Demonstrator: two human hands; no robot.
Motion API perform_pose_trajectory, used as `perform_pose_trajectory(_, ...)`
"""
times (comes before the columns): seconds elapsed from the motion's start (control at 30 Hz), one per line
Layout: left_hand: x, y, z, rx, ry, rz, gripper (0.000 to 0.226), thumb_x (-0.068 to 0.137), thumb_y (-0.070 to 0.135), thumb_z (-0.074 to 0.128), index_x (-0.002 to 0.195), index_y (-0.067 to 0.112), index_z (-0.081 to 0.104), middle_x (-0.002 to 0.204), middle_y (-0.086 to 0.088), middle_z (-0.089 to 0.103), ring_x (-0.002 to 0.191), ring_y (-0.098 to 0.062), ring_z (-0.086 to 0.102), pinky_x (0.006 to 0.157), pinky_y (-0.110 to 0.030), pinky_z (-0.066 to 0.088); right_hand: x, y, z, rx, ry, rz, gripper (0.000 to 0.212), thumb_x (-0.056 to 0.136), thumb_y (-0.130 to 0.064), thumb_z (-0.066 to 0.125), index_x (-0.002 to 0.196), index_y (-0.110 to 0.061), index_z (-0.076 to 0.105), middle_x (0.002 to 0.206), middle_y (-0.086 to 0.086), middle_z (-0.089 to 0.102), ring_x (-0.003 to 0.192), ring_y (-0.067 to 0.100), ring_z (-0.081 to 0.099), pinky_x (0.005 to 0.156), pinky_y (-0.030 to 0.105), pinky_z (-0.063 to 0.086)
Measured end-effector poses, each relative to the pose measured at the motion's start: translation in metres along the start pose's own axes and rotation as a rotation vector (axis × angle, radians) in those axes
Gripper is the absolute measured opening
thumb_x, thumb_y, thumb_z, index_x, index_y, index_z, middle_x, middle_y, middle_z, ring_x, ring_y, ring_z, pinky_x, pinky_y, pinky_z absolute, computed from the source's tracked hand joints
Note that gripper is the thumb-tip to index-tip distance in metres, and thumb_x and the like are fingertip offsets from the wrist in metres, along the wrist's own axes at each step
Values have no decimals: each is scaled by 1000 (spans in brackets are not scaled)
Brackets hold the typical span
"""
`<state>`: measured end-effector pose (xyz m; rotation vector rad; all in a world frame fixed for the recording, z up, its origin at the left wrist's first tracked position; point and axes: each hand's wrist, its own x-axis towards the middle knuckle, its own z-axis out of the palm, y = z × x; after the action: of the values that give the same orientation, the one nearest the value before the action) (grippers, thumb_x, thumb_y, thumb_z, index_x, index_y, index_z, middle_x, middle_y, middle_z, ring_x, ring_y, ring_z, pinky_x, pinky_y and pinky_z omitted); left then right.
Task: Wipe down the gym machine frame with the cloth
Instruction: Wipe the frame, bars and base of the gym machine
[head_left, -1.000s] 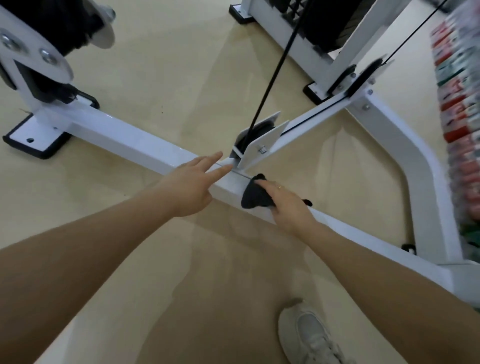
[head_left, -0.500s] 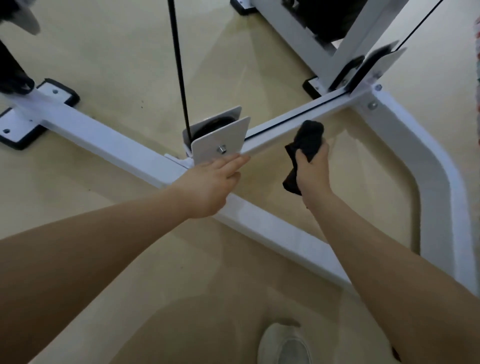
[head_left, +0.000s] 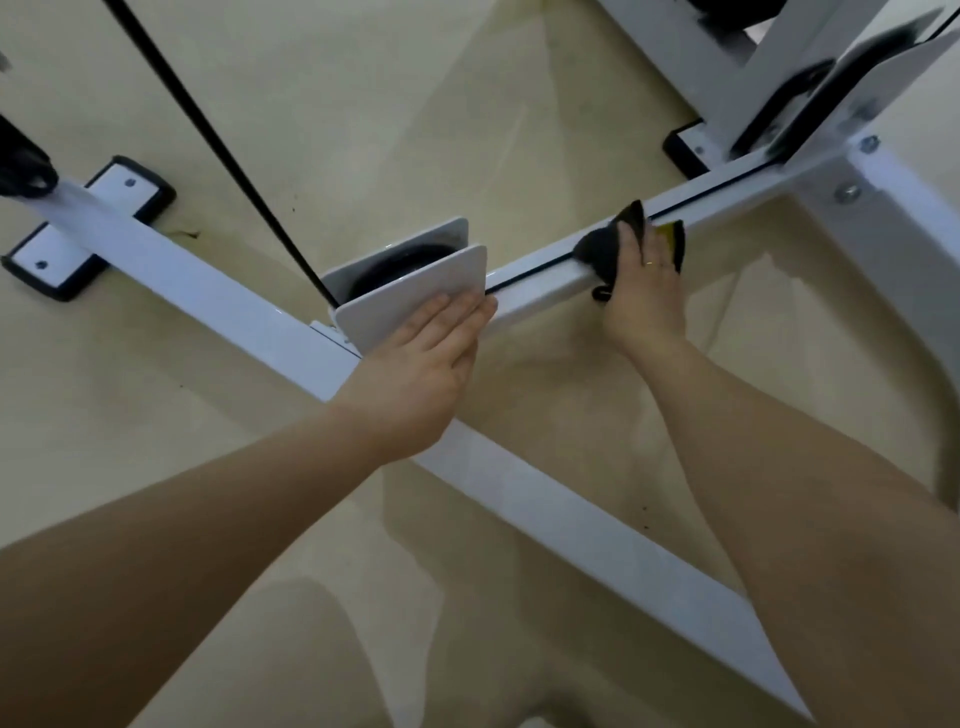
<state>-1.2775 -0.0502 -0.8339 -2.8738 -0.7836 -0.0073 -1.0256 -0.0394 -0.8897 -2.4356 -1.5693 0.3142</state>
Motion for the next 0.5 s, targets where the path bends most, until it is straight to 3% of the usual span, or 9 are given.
perform_pose_trajectory(0.07, 6, 1, 0, 6, -16, -13, 48, 80, 9, 29, 106, -8, 65, 132, -20, 53, 121, -37, 51, 111, -42, 19, 0, 2, 3, 65, 9, 72, 75, 88, 9, 40, 150, -17, 6, 158, 7, -4, 145, 26, 0, 118, 36, 8)
perform_pose_trajectory(0.1, 9, 2, -1, 9, -21, -16, 49, 78, 10, 29, 106, -9, 65, 131, -20, 54, 120, -37, 52, 110, -41, 18, -5, -4, 8, 75, 7, 19, 75, 87, 11, 38, 150, -16, 8, 158, 8, -2, 145, 27, 0, 118, 37, 7)
perform_pose_trajectory(0.23, 21, 7, -1, 45, -20, -2, 45, 74, 11, 38, 105, -8, 66, 129, -19, 55, 120, -36, 53, 106, -46, 27, -34, -36, 41, 126, 42, -498, 56, 83, 3, 43, 138, -9, 43, 147, 18, 35, 136, 37, 32, 110, 45, 23)
perform_pose_trajectory(0.3, 25, 9, -1, 47, -34, 23, 43, 74, 11, 42, 104, -7, 66, 130, -19, 55, 122, -35, 51, 107, -45, 28, -31, -28, 43, 83, 42, -588, 55, 84, -3, 41, 138, -12, 44, 147, 14, 37, 135, 34, 35, 109, 42, 25)
perform_pose_trajectory(0.37, 28, 9, -1, 59, -55, 16, 49, 78, 11, 29, 105, -8, 66, 131, -19, 54, 124, -34, 49, 109, -44, 27, -20, -12, 34, 58, 57, -502, 59, 86, 2, 43, 142, -17, 37, 152, 9, 28, 140, 30, 25, 112, 39, 17)
perform_pose_trajectory(0.43, 32, 10, -2, 62, -71, 16, 54, 77, 9, 23, 103, -7, 67, 130, -19, 54, 124, -34, 49, 106, -46, 31, -10, 2, 23, 84, 109, -266, 68, 87, 8, 44, 146, -21, 27, 157, 4, 14, 144, 26, 11, 115, 36, 10)
perform_pose_trajectory(0.5, 37, 12, -3, 68, -75, 46, 54, 76, 9, 23, 99, -5, 69, 129, -18, 56, 124, -32, 50, 105, -45, 34, -2, 6, 17, 136, 124, -45, 67, 90, 2, 46, 147, -24, 22, 157, 3, 10, 144, 23, 7, 117, 36, 9)
